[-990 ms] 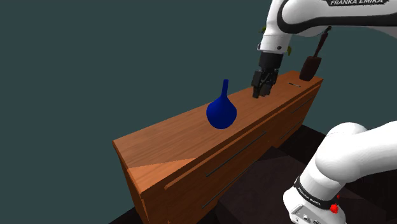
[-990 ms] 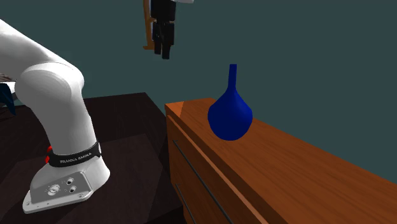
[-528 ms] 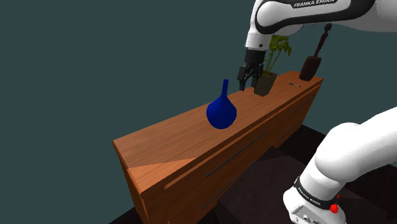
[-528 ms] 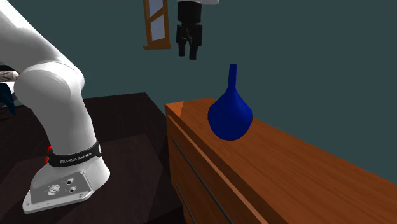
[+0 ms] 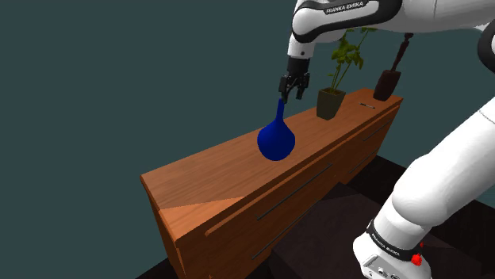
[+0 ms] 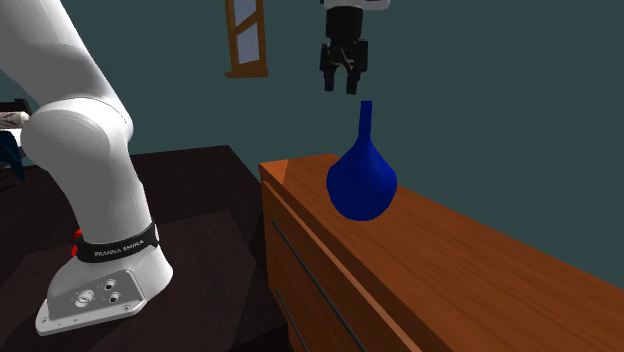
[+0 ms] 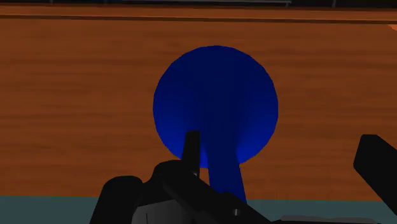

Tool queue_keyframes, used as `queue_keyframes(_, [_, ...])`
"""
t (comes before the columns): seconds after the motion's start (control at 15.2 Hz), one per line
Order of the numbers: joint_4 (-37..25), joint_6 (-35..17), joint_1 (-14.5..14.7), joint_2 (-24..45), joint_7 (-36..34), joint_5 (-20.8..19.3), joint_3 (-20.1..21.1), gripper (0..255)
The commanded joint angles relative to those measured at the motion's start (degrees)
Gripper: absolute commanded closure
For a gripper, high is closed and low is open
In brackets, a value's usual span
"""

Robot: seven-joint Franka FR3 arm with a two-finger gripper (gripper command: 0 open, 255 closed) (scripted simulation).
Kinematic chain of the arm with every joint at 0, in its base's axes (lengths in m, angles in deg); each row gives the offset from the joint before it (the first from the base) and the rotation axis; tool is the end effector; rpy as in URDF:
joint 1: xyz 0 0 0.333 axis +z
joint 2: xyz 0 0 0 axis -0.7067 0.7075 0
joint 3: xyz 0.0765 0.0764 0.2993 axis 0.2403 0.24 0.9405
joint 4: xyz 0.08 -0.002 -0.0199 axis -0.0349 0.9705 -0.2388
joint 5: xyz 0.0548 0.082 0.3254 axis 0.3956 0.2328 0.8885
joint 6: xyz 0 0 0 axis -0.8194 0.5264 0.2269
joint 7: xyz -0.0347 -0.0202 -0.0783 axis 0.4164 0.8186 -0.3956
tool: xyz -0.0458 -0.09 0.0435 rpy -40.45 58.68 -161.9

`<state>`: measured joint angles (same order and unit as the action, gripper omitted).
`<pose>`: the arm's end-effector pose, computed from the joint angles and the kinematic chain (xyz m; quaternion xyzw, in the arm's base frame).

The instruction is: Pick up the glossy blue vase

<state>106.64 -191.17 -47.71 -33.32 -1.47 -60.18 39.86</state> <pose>0.4279 -0.0588 0.5583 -0.9997 0.0157 0.0088 0.0176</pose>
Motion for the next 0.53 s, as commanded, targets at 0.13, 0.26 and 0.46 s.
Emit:
queue_keyframes(0.13, [-8.2,-1.3,-0.4,8.3,0.4,-0.9,-0.4,0])
queue_keyframes(0.26, [-9.6,-2.1,-0.5,10.2,0.5,-1.0,-0.6,0])
queue_keyframes(0.46, [-7.4,-4.4,-0.5,10.3,0.6,-1.0,-0.6,0])
